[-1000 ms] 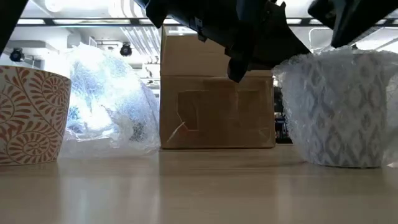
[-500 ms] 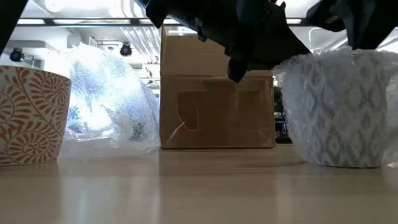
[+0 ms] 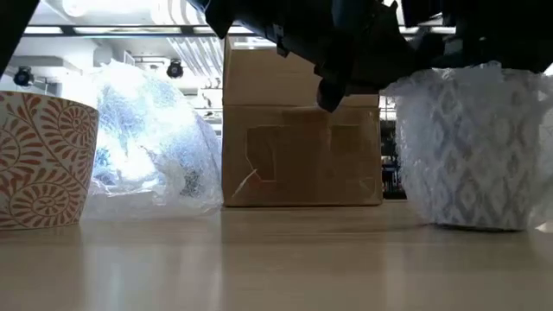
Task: Wrap mug
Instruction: Wrap the gray patterned mug using the right bubble wrap
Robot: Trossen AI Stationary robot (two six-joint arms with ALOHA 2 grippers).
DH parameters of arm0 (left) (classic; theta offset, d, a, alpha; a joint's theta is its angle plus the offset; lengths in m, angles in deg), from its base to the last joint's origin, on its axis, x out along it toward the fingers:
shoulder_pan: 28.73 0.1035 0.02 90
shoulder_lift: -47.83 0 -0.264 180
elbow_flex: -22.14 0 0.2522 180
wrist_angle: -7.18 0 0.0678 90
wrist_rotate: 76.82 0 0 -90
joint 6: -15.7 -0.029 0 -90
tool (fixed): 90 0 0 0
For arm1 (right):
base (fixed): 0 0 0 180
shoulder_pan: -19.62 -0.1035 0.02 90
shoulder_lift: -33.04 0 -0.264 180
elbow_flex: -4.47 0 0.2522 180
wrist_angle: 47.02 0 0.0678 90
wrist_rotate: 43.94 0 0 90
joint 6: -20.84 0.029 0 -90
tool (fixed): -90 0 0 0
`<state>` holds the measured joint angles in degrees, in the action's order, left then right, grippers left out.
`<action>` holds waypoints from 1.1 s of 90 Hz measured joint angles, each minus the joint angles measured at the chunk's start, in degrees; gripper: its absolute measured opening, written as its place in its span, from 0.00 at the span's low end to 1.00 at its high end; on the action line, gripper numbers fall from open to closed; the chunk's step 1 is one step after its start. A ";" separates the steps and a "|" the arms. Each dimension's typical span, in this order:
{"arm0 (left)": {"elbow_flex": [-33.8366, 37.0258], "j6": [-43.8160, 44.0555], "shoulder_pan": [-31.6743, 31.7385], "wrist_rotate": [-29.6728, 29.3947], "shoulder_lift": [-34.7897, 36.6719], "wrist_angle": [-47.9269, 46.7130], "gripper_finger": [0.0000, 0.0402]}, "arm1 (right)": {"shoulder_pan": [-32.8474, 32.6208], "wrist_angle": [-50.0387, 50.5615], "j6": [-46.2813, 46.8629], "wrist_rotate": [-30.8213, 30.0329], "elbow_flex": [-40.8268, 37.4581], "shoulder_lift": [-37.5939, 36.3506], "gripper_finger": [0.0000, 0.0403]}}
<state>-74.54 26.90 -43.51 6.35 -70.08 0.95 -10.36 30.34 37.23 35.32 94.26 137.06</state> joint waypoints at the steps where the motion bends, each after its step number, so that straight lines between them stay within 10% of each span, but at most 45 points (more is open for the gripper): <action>1: 0.00 -0.12 0.00 0.06 0.00 -0.07 0.00 | 0.00 -0.29 -0.25 0.01 -0.02 0.17 0.00; 74: 0.18 0.13 -1.03 -0.26 9.75 -26.22 0.00 | 0.37 -4.93 -0.95 1.13 -0.21 -2.19 0.00; 99: 0.33 -0.97 -1.40 -0.17 4.77 -19.39 0.00 | 0.37 0.79 -0.95 0.57 6.16 -5.74 0.00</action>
<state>-74.21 25.93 -44.91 6.17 -65.31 -18.44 -9.99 31.12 36.28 35.88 100.42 131.32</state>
